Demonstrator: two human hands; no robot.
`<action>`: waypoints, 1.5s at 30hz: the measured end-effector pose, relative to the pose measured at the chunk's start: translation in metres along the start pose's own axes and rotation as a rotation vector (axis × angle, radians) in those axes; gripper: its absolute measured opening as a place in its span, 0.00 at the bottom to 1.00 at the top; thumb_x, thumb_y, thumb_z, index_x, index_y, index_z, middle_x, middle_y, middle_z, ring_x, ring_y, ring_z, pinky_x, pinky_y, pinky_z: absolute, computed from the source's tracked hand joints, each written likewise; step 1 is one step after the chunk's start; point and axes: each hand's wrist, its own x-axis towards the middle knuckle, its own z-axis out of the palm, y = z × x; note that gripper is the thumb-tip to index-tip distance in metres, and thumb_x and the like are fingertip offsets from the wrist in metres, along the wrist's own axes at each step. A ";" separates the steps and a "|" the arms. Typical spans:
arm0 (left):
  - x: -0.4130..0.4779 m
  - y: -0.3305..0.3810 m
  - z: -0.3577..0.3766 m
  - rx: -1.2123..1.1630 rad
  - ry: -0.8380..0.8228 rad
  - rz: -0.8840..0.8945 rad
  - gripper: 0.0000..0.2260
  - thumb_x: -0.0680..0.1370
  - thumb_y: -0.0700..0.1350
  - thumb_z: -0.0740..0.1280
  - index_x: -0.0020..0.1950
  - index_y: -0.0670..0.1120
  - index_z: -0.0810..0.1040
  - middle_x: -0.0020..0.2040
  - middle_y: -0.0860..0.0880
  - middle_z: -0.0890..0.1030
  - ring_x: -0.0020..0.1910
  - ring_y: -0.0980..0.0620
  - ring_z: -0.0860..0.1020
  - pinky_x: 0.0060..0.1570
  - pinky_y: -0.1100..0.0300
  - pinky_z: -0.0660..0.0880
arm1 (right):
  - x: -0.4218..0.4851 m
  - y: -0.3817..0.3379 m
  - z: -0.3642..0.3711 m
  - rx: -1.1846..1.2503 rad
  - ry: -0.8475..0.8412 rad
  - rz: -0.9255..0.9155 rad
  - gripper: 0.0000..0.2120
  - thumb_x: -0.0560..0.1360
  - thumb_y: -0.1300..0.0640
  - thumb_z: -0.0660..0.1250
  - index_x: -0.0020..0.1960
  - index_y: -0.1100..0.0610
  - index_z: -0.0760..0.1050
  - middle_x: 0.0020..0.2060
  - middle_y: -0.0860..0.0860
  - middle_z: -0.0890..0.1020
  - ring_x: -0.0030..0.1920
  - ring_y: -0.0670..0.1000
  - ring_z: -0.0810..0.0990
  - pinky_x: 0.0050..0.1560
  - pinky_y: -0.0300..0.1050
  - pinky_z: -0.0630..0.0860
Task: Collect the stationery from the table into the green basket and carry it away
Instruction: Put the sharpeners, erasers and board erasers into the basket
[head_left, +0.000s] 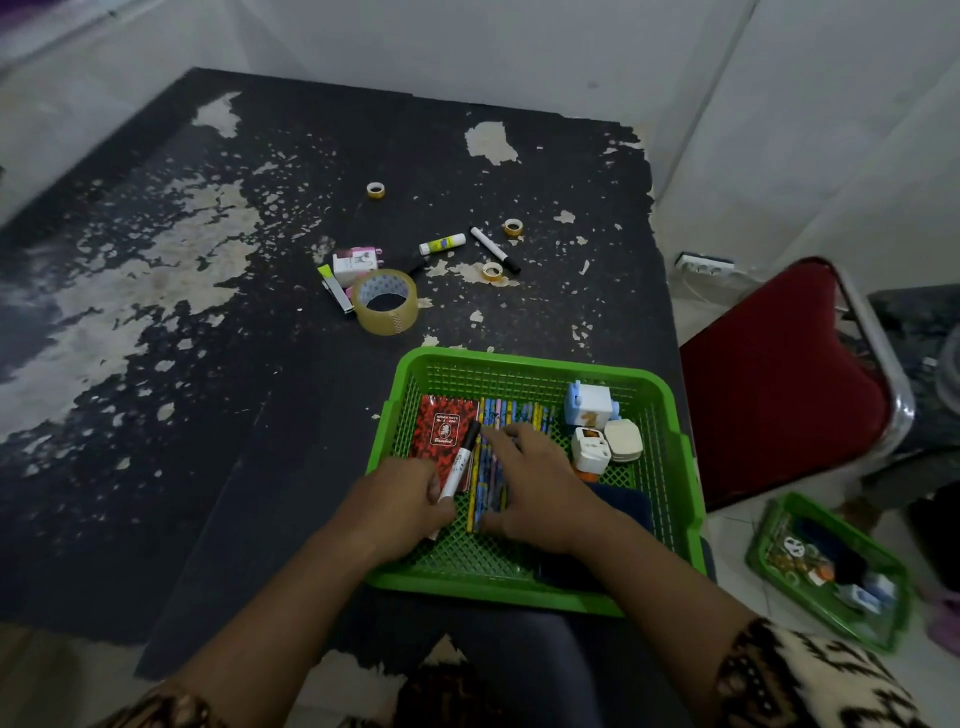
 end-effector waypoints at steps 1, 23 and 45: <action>0.000 0.000 -0.001 0.006 0.006 0.004 0.09 0.75 0.50 0.70 0.41 0.47 0.75 0.37 0.50 0.81 0.35 0.51 0.80 0.34 0.55 0.74 | 0.001 0.000 0.000 0.011 -0.027 0.020 0.49 0.68 0.43 0.74 0.79 0.50 0.46 0.73 0.53 0.56 0.72 0.59 0.59 0.71 0.57 0.63; 0.006 0.008 0.022 0.286 -0.390 0.317 0.01 0.76 0.45 0.70 0.45 0.49 0.79 0.37 0.57 0.74 0.40 0.55 0.74 0.37 0.61 0.67 | -0.005 0.030 -0.030 -0.109 0.135 0.070 0.17 0.79 0.56 0.62 0.66 0.56 0.72 0.57 0.58 0.76 0.58 0.60 0.74 0.56 0.55 0.74; 0.021 -0.006 -0.013 -0.303 -0.108 0.258 0.05 0.79 0.47 0.68 0.45 0.49 0.81 0.41 0.53 0.82 0.40 0.59 0.79 0.40 0.68 0.75 | 0.013 0.004 -0.022 -0.185 -0.058 0.070 0.07 0.78 0.56 0.61 0.50 0.58 0.75 0.46 0.56 0.80 0.43 0.56 0.77 0.42 0.47 0.74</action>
